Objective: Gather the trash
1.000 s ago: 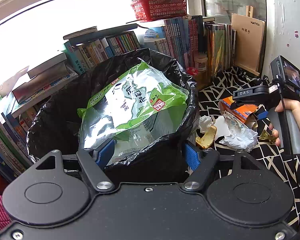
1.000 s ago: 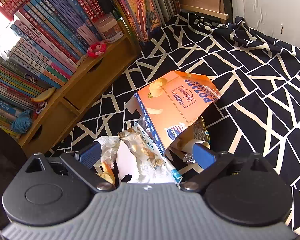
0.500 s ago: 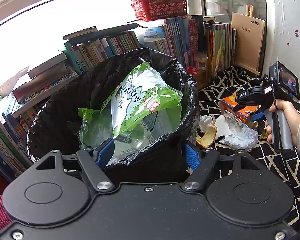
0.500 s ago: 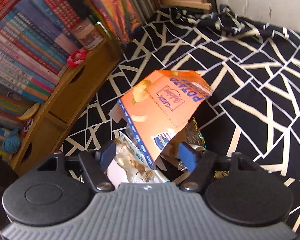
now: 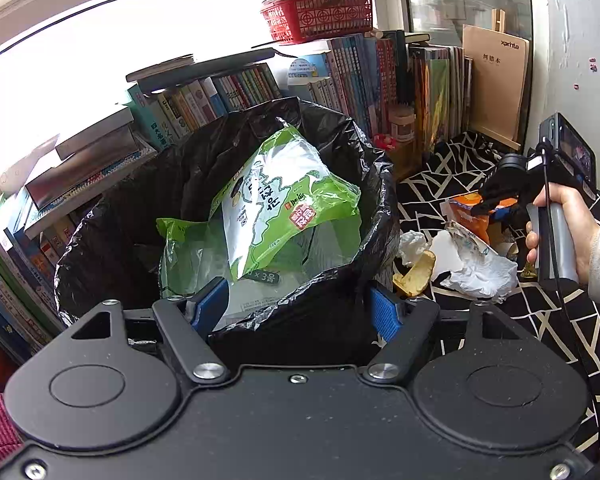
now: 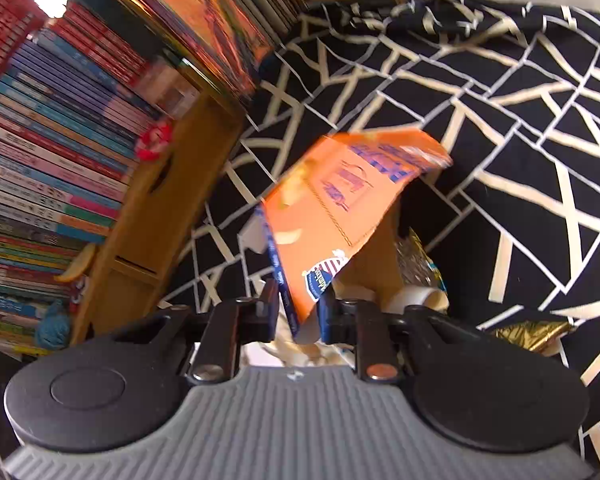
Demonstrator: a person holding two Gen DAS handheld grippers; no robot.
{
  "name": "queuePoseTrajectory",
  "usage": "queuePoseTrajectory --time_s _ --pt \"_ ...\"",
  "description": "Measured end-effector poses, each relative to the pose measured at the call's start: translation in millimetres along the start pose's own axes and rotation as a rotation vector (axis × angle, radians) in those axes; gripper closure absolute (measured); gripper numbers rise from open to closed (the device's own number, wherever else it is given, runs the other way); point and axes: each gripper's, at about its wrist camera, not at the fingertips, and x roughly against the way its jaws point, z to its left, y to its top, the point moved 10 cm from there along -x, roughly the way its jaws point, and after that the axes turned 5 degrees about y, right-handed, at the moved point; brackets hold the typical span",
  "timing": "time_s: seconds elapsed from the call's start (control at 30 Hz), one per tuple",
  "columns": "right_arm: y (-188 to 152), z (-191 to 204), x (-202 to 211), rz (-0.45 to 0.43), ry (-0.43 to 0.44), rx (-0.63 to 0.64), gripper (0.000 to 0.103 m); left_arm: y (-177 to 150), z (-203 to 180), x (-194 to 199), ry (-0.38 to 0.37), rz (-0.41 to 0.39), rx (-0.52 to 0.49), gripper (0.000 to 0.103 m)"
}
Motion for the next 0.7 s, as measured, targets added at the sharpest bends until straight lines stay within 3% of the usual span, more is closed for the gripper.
queuePoseTrajectory --time_s 0.33,0.7 --pt "22 45 38 -0.104 0.083 0.075 0.097 0 0 0 0.000 0.000 0.000 0.031" --pt "27 105 90 -0.167 0.242 0.174 0.100 0 0 0 0.000 0.003 0.001 0.031"
